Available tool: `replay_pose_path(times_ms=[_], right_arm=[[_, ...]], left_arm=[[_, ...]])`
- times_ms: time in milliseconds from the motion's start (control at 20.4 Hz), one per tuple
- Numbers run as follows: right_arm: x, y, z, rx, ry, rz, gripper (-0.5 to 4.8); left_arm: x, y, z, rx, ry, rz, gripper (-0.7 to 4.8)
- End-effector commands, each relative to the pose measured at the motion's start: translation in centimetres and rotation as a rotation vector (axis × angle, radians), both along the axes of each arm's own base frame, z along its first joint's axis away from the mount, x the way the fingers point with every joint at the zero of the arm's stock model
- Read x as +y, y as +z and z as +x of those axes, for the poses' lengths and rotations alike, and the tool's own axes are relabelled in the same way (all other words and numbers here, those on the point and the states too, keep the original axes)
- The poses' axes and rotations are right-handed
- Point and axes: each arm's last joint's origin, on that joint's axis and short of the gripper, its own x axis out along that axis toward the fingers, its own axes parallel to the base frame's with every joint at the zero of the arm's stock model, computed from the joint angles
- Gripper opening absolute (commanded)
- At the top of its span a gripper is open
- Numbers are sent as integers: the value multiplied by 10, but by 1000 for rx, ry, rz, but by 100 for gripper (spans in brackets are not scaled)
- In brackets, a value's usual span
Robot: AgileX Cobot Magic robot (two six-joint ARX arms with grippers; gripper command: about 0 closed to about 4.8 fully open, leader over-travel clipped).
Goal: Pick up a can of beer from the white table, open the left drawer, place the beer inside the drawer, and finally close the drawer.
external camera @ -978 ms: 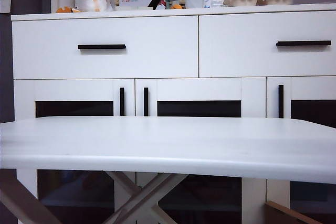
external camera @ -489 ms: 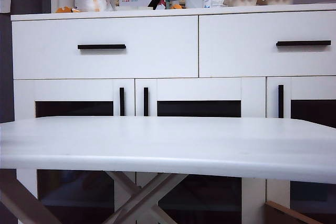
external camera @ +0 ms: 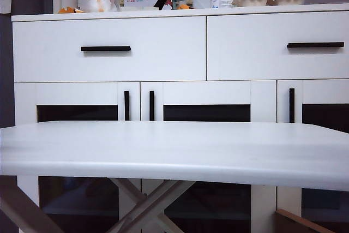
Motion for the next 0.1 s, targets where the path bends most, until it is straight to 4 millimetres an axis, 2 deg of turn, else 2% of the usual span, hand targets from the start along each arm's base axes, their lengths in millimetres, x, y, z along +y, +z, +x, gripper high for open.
replay_pose_path(times_ms=[49, 98], right_arm=[[0, 1, 0, -13, 0, 5, -1], [0, 1, 0, -13, 0, 5, -1]], left_arm=[[0, 2, 0, -14, 2, -4, 3], [0, 2, 0, -14, 2, -4, 3]])
